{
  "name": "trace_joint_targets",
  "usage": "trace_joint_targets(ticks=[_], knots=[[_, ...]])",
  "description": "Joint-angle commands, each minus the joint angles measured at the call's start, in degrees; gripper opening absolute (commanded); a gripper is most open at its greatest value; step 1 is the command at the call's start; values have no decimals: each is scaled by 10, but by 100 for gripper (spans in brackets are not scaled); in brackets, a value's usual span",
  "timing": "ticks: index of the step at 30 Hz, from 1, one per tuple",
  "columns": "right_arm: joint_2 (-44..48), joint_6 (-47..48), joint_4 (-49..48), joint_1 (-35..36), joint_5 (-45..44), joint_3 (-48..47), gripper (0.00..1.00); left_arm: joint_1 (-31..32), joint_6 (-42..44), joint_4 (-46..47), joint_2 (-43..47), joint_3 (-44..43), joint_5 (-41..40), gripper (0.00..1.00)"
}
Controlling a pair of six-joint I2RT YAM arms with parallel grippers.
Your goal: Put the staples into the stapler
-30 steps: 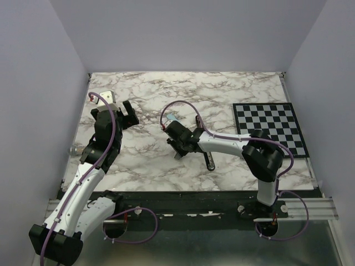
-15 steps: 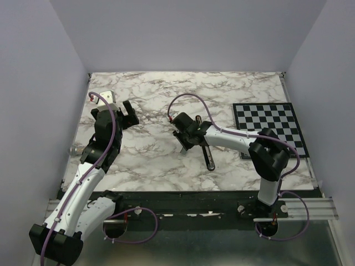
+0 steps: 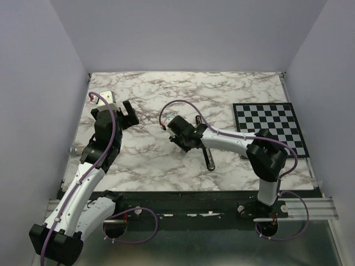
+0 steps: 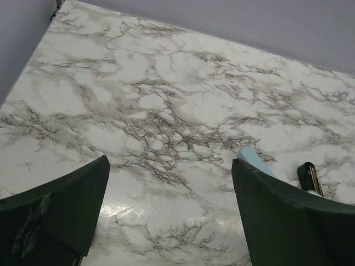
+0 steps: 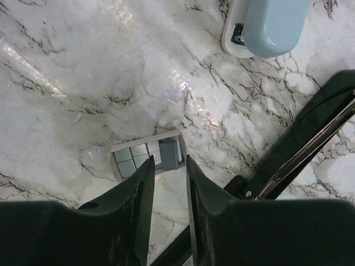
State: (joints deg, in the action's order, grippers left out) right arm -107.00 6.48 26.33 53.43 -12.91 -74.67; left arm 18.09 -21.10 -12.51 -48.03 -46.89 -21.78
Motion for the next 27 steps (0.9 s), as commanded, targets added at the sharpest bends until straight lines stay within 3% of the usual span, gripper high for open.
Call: trace_joint_targets(ticks=[1,27], knots=[[-28,34,14,10,-33,-25,36,-3,-3,8,4,0,8,99],[-80,52,25,33,-75,-41,30,-6,-5,9,0,0,13,99]])
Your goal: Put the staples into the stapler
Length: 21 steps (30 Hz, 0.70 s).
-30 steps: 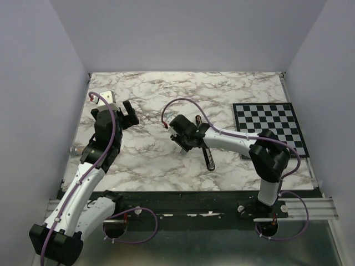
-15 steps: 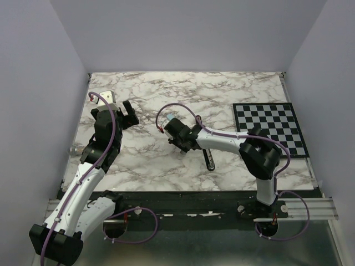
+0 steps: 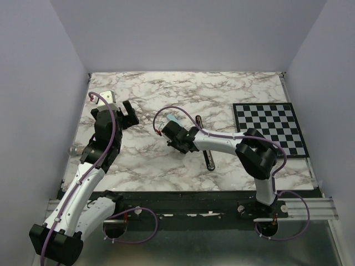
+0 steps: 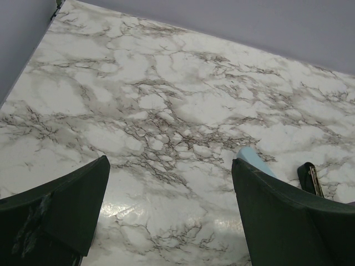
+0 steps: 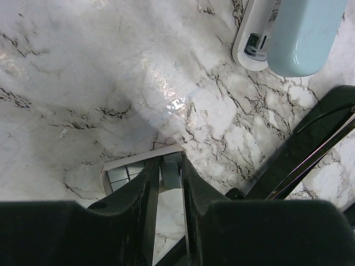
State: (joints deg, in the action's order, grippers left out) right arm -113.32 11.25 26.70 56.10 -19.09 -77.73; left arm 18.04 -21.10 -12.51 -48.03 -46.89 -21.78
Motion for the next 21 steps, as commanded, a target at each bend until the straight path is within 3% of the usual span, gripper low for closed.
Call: trace_joint_targets(ticks=[1,9,14,21], knots=[[-17,4,22,5,-13,-9,30,-6,-6,10,0,0,14,99],[-17,3,33,5,-17,-8,30,-6,-6,10,-1,0,17,99],[-9,-2,32,5,-17,-10,17,-6,-6,10,0,0,17,99],[34,-25,31,5,9,-11,17,-6,-5,10,3,0,15,99]])
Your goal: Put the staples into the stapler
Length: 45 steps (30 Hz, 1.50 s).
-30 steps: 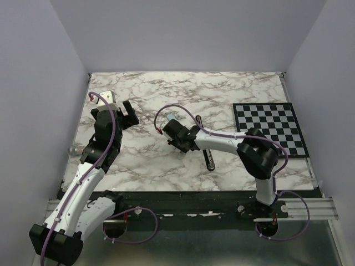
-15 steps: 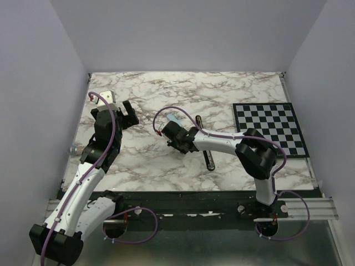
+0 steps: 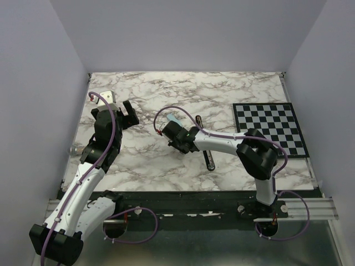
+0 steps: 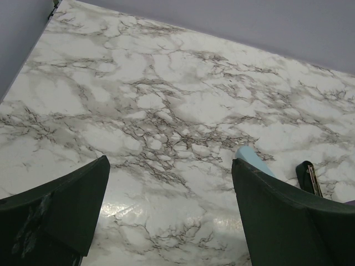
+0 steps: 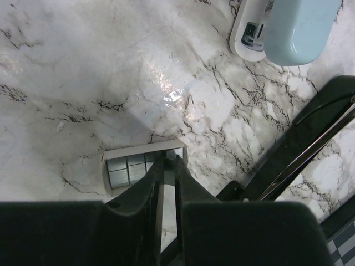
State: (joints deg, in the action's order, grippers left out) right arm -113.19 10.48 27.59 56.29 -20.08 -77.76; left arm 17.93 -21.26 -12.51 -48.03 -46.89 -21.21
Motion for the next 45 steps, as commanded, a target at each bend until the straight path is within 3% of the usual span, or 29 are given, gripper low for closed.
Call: trace_joint_targets(ticks=[1,12,17,23,45], knots=[[38,-26,21,4,21,-10,17,-5,-4,10,3,-1,8,99],[102,-75,13,-1,49,14,17,-5,-4,9,7,0,10,99],[67,-71,18,0,39,7,28,-5,-4,10,7,0,11,99],[22,-77,28,-1,0,-11,33,-5,-4,9,7,0,9,99],[-13,-78,30,-1,-33,-29,34,-5,-4,11,3,0,13,99]])
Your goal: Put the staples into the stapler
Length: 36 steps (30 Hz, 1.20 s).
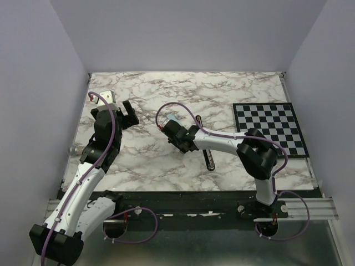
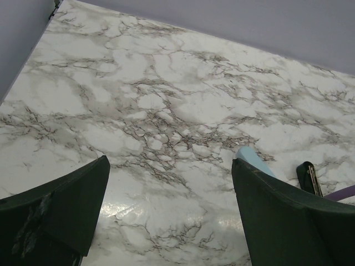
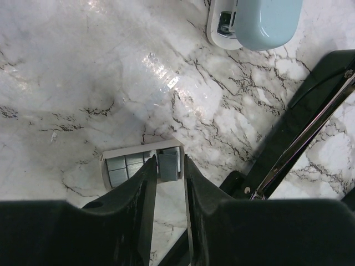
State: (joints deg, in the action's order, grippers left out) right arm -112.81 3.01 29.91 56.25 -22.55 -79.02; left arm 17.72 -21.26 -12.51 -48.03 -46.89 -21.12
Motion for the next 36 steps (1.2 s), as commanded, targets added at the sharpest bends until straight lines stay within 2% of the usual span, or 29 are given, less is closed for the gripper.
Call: trace_joint_targets(ticks=[1,16,23,36], knots=[[-19,-3,7,0,-7,-17,34,-3,-5,10,3,0,11,99],[-39,-7,17,-4,34,-17,31,-4,-5,11,2,0,14,99],[-29,-28,29,-10,73,-8,26,-3,-4,10,4,0,13,99],[-43,-56,38,-33,98,-10,28,-4,-3,10,4,0,13,99]])
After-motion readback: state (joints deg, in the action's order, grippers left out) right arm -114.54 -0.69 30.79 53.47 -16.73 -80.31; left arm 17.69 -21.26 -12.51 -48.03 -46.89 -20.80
